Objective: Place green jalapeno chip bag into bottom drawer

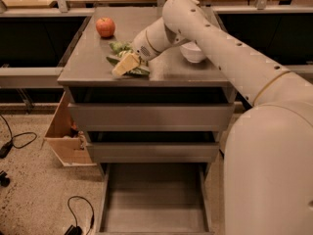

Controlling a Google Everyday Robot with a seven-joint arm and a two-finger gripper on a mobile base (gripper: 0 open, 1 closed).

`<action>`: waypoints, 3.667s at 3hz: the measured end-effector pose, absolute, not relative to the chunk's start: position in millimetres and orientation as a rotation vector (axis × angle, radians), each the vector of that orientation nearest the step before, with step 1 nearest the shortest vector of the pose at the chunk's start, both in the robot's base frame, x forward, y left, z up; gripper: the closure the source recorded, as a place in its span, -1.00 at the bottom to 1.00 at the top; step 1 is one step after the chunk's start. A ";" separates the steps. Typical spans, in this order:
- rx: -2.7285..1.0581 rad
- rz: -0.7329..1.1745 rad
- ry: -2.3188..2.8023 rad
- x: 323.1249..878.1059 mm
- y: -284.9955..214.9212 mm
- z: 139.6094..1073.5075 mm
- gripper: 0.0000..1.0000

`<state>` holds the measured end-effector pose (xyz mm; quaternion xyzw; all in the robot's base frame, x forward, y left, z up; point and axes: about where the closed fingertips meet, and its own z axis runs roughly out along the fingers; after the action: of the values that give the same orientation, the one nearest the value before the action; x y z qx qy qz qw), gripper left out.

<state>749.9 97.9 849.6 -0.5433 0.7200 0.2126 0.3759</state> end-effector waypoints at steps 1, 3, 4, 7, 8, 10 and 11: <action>-1.390 0.545 1.843 749.9 98.0 848.9 0.00; -1.432 0.443 1.851 725.6 78.3 878.6 0.93; -1.469 0.362 1.905 683.8 45.4 910.6 1.00; -1.343 0.458 2.078 546.4 -52.2 884.5 1.00; -1.207 0.537 2.089 513.5 -80.1 835.8 1.00; -1.018 0.542 2.150 482.2 -132.1 771.9 1.00; -1.018 0.542 2.149 482.2 -132.0 772.0 1.00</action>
Offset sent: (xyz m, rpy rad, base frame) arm -0.0079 -0.0038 0.0201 -0.0400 -0.0435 0.0066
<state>482.2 -132.0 772.0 -0.3919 0.8274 0.2086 0.3440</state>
